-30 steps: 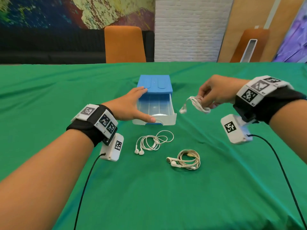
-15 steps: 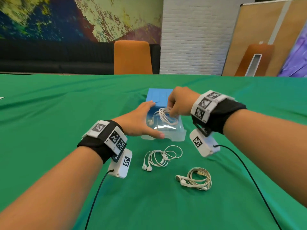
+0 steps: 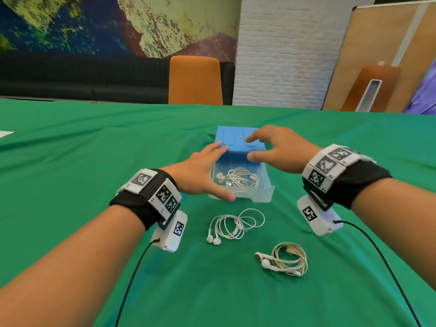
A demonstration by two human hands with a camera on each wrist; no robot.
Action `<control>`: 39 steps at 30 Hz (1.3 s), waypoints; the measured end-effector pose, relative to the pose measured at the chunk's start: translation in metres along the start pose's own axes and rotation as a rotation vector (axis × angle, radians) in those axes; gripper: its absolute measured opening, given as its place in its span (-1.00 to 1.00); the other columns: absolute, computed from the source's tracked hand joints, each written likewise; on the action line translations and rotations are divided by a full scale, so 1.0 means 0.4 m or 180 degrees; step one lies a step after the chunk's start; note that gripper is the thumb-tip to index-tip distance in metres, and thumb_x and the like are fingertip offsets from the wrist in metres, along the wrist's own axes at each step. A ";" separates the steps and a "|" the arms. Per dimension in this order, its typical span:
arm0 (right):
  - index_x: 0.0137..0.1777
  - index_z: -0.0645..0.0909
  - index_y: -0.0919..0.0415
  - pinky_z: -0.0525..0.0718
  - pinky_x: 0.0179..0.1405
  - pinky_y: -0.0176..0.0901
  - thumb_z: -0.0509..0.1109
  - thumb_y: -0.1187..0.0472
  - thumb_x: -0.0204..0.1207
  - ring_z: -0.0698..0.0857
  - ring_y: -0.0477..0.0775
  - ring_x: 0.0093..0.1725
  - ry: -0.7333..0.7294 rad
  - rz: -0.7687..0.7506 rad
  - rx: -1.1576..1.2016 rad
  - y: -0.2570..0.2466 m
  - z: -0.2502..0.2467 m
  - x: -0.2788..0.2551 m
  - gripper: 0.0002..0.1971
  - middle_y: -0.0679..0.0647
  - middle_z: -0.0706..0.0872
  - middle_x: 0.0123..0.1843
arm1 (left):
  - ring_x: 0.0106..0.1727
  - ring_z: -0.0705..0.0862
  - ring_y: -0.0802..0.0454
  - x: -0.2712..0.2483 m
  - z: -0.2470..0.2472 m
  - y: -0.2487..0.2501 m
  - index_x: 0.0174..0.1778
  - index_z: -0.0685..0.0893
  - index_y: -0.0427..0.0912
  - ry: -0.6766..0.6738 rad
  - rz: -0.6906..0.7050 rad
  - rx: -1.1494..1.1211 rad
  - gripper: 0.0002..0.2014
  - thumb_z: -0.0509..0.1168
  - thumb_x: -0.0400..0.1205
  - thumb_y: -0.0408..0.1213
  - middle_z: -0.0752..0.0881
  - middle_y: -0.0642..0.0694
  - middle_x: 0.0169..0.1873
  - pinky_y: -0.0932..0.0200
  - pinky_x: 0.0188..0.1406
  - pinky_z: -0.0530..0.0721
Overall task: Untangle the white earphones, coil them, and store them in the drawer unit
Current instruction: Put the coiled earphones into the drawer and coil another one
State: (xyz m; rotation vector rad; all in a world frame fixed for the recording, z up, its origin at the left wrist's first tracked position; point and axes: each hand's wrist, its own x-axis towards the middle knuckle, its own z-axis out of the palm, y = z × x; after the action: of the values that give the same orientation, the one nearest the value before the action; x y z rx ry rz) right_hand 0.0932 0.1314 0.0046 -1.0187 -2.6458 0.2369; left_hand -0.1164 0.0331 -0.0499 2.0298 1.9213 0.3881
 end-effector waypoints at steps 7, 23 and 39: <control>0.78 -0.04 0.08 -0.03 0.68 -0.17 0.51 -0.37 0.32 -0.01 -0.05 0.76 -0.0903 -0.0145 -0.0264 0.036 0.037 -0.030 0.17 -0.03 -0.04 0.80 | 0.71 0.13 -0.06 0.023 0.004 -0.022 0.77 0.09 0.00 0.0405 0.0169 -0.0053 0.22 0.49 0.27 0.43 0.08 0.13 0.71 -0.15 0.70 0.18; 0.73 0.18 0.06 0.30 0.61 0.04 0.45 0.06 0.53 0.25 0.12 0.64 -0.0315 -0.0049 -0.0202 0.068 0.084 0.040 -0.20 0.04 0.24 0.70 | 0.46 0.47 0.00 0.094 0.003 -0.051 0.53 0.47 0.07 0.1090 0.0346 -0.0222 -0.40 0.51 0.57 -0.07 0.44 0.01 0.48 -0.05 0.53 0.41; 0.34 0.56 0.02 0.62 0.12 0.07 0.49 0.05 0.43 0.62 0.19 0.13 0.0367 -0.0031 -0.0086 0.075 0.121 0.061 -0.54 0.03 0.56 0.22 | 0.14 0.56 0.00 0.134 0.031 -0.051 0.38 0.56 0.10 0.1603 0.0340 -0.0034 -0.56 0.47 0.59 -0.10 0.54 0.08 0.26 -0.04 0.20 0.57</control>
State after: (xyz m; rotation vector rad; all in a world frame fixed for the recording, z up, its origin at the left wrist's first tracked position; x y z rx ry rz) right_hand 0.0789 0.1676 -0.0434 -0.9967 -2.5562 0.1365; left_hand -0.1267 0.0871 -0.0705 2.1836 2.0691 1.0165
